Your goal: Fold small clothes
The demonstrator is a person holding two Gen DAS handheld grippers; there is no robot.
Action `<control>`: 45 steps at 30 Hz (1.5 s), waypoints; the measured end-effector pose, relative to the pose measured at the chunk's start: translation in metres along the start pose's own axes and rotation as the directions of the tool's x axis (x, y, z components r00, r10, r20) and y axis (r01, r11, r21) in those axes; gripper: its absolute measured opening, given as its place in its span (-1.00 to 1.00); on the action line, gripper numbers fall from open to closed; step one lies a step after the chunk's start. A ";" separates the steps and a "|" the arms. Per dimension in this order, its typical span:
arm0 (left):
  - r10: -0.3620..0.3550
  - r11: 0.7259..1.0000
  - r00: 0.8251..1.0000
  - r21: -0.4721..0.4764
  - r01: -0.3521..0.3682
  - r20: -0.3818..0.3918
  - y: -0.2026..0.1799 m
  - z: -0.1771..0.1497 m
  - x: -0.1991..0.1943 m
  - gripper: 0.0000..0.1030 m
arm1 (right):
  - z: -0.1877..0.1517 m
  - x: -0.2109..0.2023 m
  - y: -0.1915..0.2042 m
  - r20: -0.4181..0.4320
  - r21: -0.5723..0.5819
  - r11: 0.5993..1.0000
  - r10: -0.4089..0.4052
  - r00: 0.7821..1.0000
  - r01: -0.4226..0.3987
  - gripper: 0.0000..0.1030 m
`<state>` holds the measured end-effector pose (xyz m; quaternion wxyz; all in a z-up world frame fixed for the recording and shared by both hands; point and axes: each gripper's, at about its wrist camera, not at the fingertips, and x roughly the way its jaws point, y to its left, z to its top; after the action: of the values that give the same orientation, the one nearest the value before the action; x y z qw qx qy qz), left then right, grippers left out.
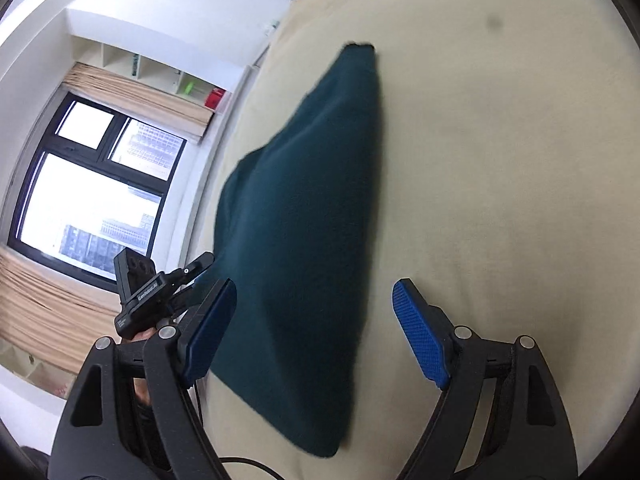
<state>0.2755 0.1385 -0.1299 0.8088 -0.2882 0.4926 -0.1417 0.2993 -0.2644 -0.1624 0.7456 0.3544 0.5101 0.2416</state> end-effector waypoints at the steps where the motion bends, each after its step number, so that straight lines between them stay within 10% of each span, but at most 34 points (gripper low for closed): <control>1: -0.022 0.999 1.000 -0.029 0.022 -0.017 0.002 0.002 0.003 0.02 | 0.001 0.002 0.000 0.004 -0.004 1.000 0.009 1.000 -0.009 0.57; 9: -0.023 1.000 0.987 -0.007 0.022 -0.161 -0.012 0.020 0.030 -0.01 | 0.007 0.025 0.008 -0.029 -0.012 0.999 0.033 0.999 -0.034 0.46; 21: -0.031 0.999 0.991 -0.021 0.028 -0.128 -0.021 0.011 0.021 -0.55 | 0.004 0.019 0.030 -0.003 -0.024 0.996 -0.081 0.997 0.080 -0.15; 35: -0.081 0.983 0.986 0.151 0.103 -0.146 -0.092 -0.118 -0.066 -0.55 | -0.125 -0.110 0.068 0.060 -0.104 0.992 -0.061 0.996 0.067 -0.21; 45: -0.064 0.992 0.971 0.095 0.088 -0.232 -0.086 -0.182 -0.030 -0.53 | -0.190 -0.144 0.027 0.059 -0.020 0.996 -0.082 0.995 0.084 -0.21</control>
<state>0.1059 0.0261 -0.1192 0.7547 -0.2459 0.5630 -0.2304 0.0700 -0.2978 -0.1004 0.7734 0.3313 0.4997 0.2059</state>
